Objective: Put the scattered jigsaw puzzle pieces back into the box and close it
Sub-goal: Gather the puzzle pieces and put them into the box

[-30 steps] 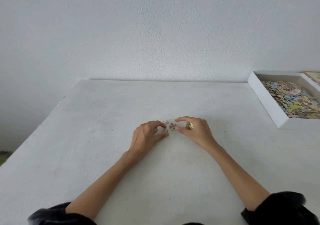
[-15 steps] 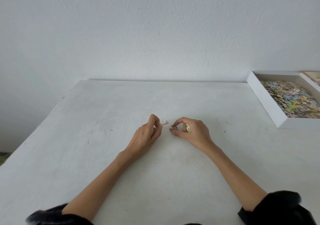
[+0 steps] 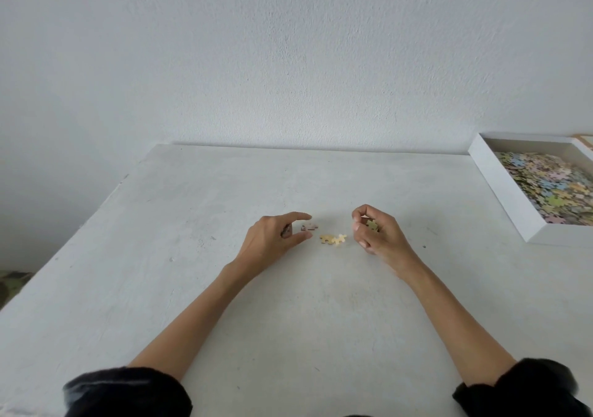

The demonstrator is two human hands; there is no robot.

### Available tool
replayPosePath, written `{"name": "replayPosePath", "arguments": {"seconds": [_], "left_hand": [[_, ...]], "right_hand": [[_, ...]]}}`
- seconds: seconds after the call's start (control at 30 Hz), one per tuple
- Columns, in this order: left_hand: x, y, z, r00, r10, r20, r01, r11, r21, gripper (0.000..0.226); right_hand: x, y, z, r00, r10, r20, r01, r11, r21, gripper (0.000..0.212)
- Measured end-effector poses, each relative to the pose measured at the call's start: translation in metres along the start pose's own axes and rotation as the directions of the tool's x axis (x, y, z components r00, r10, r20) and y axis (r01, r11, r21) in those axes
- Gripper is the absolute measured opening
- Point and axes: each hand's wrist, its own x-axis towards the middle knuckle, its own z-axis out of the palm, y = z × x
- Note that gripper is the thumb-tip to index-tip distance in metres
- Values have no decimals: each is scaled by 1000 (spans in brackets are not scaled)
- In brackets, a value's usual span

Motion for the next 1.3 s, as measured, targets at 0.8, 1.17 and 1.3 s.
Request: {"name": "replayPosePath", "arguments": {"seconds": [0.8,1.17,1.3], "left_hand": [[16,4,-4,979,-8,202,7,1000,6,15],[6,11,1,988,59,139,-40,990,-135,33],[4,14,3,994,19,105,-1,986,-166,25]], "right_hand": [[0,10,1,995,-80,-53,39,843,-537,33],[-2,8,-5,999,-38,-30,20,894,-447,16],[-1,2,-14,995,61,-80,-74,982,-171,21]]}}
